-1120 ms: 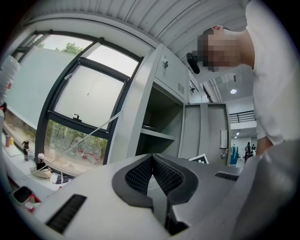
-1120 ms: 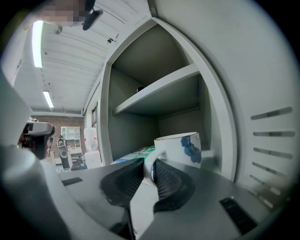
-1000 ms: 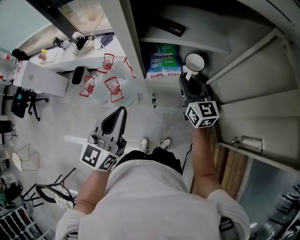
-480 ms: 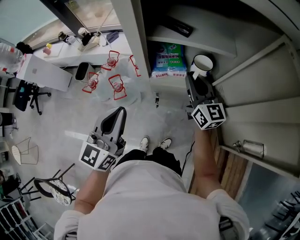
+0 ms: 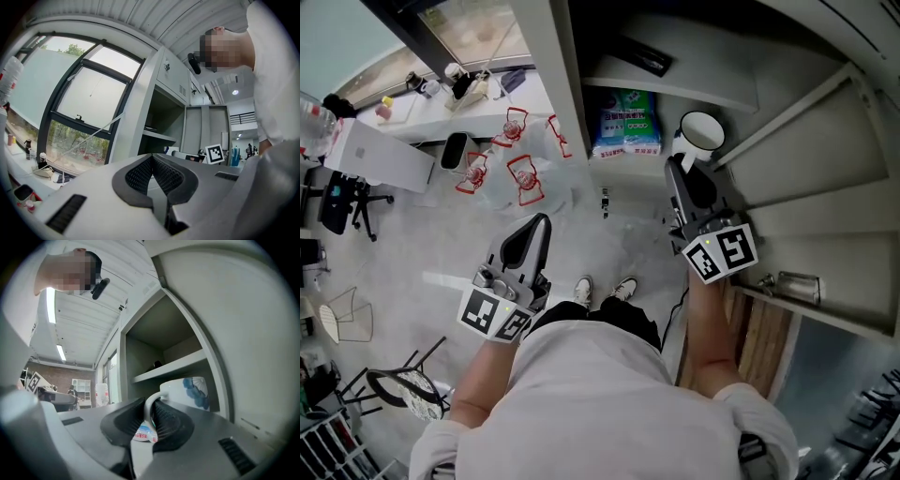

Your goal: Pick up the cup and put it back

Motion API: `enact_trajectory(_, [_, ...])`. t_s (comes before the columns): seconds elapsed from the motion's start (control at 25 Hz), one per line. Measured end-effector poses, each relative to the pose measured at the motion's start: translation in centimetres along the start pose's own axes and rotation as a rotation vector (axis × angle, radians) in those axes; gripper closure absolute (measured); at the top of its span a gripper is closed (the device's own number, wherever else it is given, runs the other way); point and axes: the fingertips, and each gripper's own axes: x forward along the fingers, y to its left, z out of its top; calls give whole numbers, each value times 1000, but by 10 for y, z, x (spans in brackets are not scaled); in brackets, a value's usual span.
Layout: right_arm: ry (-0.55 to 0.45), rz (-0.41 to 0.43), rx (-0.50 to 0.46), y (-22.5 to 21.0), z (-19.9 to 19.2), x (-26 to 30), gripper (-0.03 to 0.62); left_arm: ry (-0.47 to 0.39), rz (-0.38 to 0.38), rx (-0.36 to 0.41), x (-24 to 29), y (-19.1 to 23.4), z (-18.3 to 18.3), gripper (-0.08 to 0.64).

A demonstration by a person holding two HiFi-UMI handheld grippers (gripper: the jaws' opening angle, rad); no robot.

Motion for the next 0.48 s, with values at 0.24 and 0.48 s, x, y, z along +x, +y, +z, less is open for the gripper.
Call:
enact_trajectory(0.24, [-5,18,-22,23,21,-21,536,-19,-47,-7,4,-6,5,540])
enact_trajectory(0.48, [-28,39,-48,54,47,-49,536,-37,-87,-6,5,-7,10,540])
